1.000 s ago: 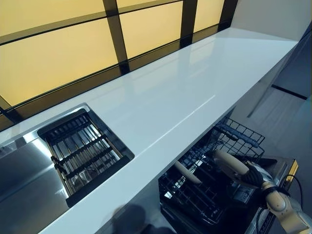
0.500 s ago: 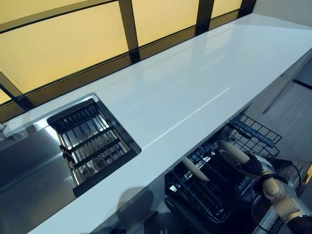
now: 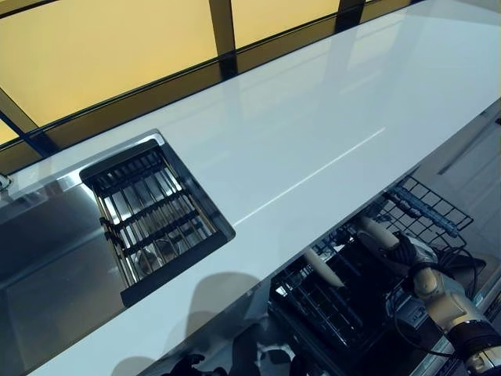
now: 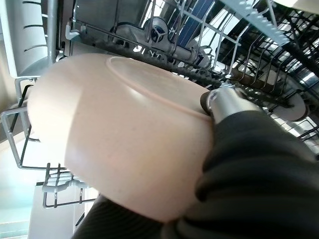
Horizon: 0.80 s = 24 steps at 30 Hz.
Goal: Take plates into dishwasher
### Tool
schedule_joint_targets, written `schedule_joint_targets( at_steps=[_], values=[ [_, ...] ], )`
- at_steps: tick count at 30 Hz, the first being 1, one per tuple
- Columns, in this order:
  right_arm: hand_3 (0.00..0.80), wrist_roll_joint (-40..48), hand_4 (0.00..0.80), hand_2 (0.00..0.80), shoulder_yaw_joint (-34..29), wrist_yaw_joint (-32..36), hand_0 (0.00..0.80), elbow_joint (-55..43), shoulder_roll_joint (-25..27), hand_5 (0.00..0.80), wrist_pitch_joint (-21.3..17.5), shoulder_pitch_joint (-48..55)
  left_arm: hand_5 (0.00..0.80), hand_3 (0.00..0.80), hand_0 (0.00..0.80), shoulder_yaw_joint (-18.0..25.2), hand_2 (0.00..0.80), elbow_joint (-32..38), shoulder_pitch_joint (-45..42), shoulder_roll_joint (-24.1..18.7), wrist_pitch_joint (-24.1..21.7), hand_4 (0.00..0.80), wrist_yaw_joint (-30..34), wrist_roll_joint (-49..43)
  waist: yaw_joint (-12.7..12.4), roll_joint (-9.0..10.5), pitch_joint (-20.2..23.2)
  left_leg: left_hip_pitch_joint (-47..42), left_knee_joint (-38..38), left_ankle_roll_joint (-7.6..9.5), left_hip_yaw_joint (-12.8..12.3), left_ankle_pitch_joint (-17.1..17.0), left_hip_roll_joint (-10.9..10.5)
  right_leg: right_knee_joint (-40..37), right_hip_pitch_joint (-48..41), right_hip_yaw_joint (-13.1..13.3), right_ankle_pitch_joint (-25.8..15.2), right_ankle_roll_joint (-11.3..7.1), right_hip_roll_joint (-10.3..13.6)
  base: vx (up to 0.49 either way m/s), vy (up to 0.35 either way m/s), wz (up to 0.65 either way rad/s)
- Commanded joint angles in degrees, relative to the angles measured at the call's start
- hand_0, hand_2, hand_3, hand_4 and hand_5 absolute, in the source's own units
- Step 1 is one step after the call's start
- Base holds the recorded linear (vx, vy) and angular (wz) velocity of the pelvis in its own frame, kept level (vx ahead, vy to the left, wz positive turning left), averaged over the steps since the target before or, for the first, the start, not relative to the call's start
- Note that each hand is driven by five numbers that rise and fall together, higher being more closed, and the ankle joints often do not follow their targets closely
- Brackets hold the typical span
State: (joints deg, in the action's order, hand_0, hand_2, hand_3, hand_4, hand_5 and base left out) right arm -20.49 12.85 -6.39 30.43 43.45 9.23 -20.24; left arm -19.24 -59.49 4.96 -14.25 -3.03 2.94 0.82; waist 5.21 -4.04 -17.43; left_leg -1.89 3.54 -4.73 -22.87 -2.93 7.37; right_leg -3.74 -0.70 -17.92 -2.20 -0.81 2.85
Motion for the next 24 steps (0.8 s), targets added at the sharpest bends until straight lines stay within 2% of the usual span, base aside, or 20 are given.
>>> schedule_joint_targets(
  at_steps=[1, 18, 24],
  values=[
    [0.8, 1.7, 0.8, 0.8, 2.8, -1.9, 0.8, 0.6, -0.4, 0.8, 0.2, -4.9, 0.0, 0.0, 0.0, -0.3, 0.0, 2.8, 7.3, -6.0, -1.4, 0.0, -1.3, 1.3, -1.3, 2.45, 1.7, 3.5, -0.5, -1.68, 2.0, -3.4, 1.1, 7.8, 3.8, 2.0, 1.8, -5.91, 4.3, -0.007, -0.002, 0.07],
    [0.8, 4.6, 0.8, 0.8, 3.5, -2.9, 0.8, 6.4, -1.7, 0.8, 4.1, -7.4, 0.0, 0.0, 0.0, -1.4, 0.0, 3.7, 9.0, -5.9, -1.5, 0.0, -1.2, 1.9, -2.0, 1.55, 0.2, 4.2, -0.4, -1.75, 3.0, -3.7, 0.6, 8.6, 4.6, 1.6, 1.8, -5.69, 4.7, -0.001, 0.0, 0.01],
    [0.8, 5.3, 0.8, 0.8, 3.8, -1.1, 0.8, 8.8, -1.8, 0.8, 6.4, -8.1, 0.0, 0.0, 0.0, -1.8, 0.0, 4.2, 9.4, -6.1, -1.3, 0.0, -1.0, 1.8, -2.3, 1.47, 0.0, 4.3, -0.2, -1.71, 3.3, -3.9, 0.4, 8.6, 4.5, 1.4, 1.6, -5.76, 4.8, -0.004, -0.002, 0.02]
  ],
)
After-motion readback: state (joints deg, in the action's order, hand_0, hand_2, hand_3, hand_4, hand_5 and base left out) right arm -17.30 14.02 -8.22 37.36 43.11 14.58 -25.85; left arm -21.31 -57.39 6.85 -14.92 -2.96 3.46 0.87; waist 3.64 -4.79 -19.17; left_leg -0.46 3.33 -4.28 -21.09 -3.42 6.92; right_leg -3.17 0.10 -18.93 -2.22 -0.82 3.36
